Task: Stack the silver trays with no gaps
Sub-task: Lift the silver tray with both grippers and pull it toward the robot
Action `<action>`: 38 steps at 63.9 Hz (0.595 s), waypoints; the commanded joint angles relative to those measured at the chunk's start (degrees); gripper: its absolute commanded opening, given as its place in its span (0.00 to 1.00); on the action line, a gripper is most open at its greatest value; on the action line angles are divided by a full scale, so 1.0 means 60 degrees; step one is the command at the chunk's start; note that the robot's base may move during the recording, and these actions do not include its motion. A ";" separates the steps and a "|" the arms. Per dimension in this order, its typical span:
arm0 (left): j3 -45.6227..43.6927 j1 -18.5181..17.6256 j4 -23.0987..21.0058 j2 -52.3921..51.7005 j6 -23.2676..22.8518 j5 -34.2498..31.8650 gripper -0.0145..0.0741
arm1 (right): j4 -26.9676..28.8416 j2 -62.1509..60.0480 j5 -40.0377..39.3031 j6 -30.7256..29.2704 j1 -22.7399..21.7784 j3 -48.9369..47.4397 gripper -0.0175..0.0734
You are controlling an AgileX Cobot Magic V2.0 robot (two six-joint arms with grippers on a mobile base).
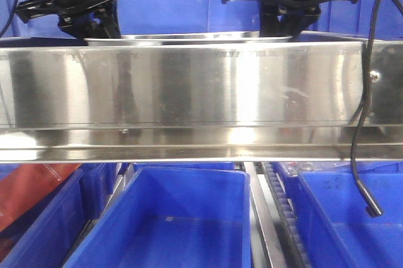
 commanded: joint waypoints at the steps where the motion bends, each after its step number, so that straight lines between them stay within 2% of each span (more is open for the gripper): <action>1: -0.0055 0.0023 0.0000 -0.0063 0.0023 -0.0034 0.15 | -0.0092 0.0026 0.0190 -0.0121 -0.0012 -0.0002 0.11; 38: -0.0055 0.0005 0.0134 -0.0525 0.0040 0.0054 0.15 | -0.0616 -0.0681 0.0350 -0.0121 0.0063 -0.0002 0.11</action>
